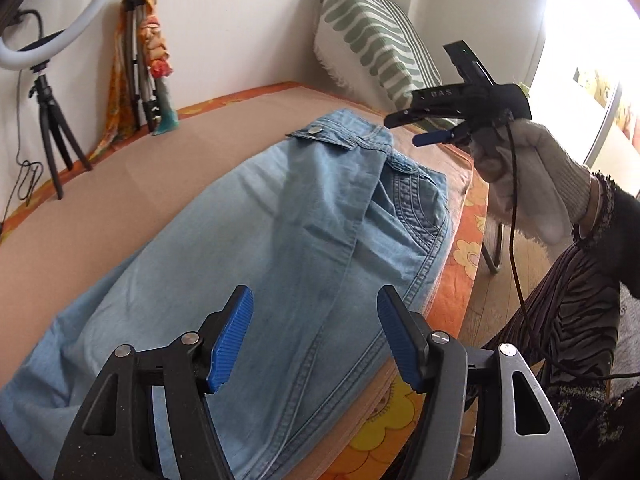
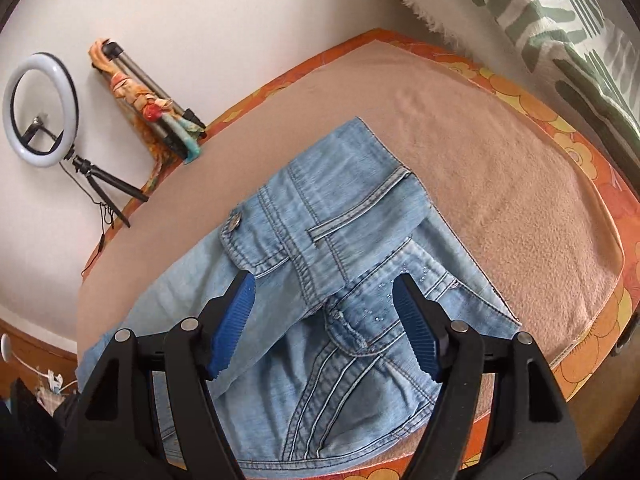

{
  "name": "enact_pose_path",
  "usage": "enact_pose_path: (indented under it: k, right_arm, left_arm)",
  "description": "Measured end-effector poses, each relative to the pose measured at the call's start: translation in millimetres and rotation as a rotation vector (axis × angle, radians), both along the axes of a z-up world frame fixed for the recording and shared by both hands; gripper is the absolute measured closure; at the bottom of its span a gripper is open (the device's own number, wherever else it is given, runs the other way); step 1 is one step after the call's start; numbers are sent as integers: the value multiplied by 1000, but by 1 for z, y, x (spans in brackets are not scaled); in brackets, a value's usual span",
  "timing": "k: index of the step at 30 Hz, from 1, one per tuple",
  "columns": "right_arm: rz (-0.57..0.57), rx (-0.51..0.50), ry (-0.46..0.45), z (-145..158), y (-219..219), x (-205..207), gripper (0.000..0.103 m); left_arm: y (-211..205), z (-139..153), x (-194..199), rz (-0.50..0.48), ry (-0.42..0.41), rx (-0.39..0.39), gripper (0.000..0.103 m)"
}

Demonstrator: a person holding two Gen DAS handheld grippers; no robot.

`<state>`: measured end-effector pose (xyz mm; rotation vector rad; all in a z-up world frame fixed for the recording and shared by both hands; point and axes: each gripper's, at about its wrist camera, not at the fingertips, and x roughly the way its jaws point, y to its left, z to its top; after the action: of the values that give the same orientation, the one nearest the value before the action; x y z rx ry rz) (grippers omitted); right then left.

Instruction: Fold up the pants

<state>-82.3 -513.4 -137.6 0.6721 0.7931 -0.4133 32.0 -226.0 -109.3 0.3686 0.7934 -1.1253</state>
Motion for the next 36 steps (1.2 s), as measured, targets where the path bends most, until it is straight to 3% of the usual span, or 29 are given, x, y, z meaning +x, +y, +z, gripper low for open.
enact_pose_path:
  k: [5,9,13,17,21,23,25,29,32,34,36]
  right_arm:
    - [-47,83,13,-25,-28,8,29]
    - [-69,180,-31,-37,-47,15,29]
    - [-52,185,-82,-32,-54,27,29]
    - [-69,210,-56,-42,-58,36,29]
    - [-95,207,-49,-44,-61,37,52]
    - [-108,228,-76,-43,-64,33,80]
    - [-111,266,-110,-40,-67,30,87]
    - [-103,240,-127,-32,-63,31,94]
    - [-104,254,-171,-22,-61,28,94]
    - [-101,261,-208,-12,-62,25,95]
    - [-93,265,-240,-3,-61,22,95]
  left_arm:
    - [-45,-14,-18,-65,-80,64,39]
    - [-67,-23,-20,-70,-130,100,39]
    - [-80,-33,-19,-49,-165,141,39]
    - [-89,-40,-22,-62,-168,166,39]
    - [-98,-48,-26,-71,-220,213,39]
    - [-102,-51,-25,-64,-243,231,39]
    - [-105,-53,-23,-57,-252,239,39]
    - [-110,-53,-15,-27,-262,239,37]
    - [-111,-52,-9,-15,-276,239,54]
    - [-111,-54,-6,-9,-275,239,84]
    - [-109,-55,-2,-6,-266,237,93]
